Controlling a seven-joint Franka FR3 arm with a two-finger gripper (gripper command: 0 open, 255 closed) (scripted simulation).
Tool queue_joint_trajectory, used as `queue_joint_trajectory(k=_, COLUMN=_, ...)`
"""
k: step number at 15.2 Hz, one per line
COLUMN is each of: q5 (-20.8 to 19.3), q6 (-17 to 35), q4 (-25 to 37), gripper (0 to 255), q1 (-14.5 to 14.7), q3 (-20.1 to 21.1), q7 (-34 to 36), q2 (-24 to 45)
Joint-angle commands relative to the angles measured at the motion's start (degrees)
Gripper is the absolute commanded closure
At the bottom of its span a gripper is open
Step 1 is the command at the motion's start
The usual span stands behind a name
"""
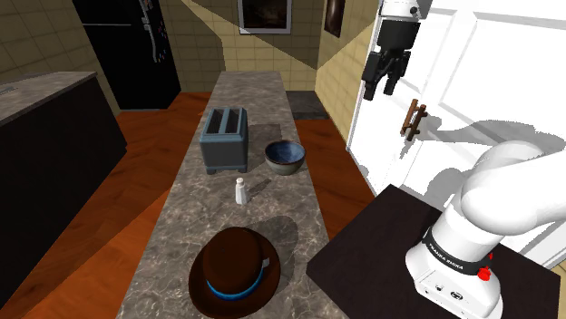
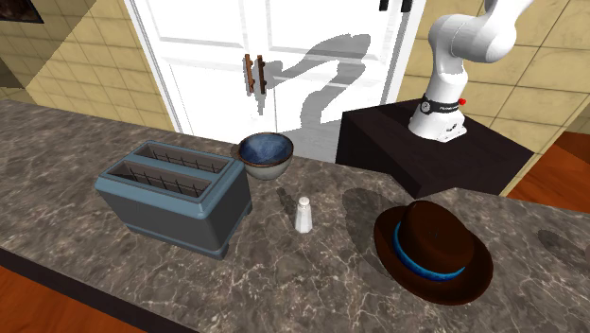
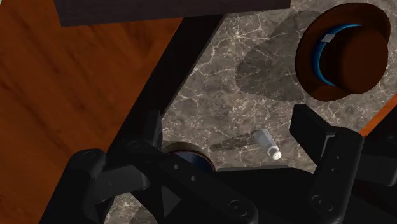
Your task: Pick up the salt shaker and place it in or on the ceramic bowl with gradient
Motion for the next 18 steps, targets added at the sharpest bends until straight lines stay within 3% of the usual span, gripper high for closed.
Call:
queue_joint_trajectory(k=1, q5=0.00, q6=0.00, q4=0.00, gripper=0, q1=0.00, q3=0.00, q7=0.00, q2=0.00)
queue_joint_trajectory(k=10, q5=2.89, q6=17.76, q4=-4.50, gripper=0, q1=2.17, q3=7.52, q7=7.83, q2=11.26)
queue_joint_trajectory(k=18, q5=2.20, q6=32.43, q4=-2.40, gripper=0, q1=2.83, q3=13.85, q7=15.59, q2=26.61)
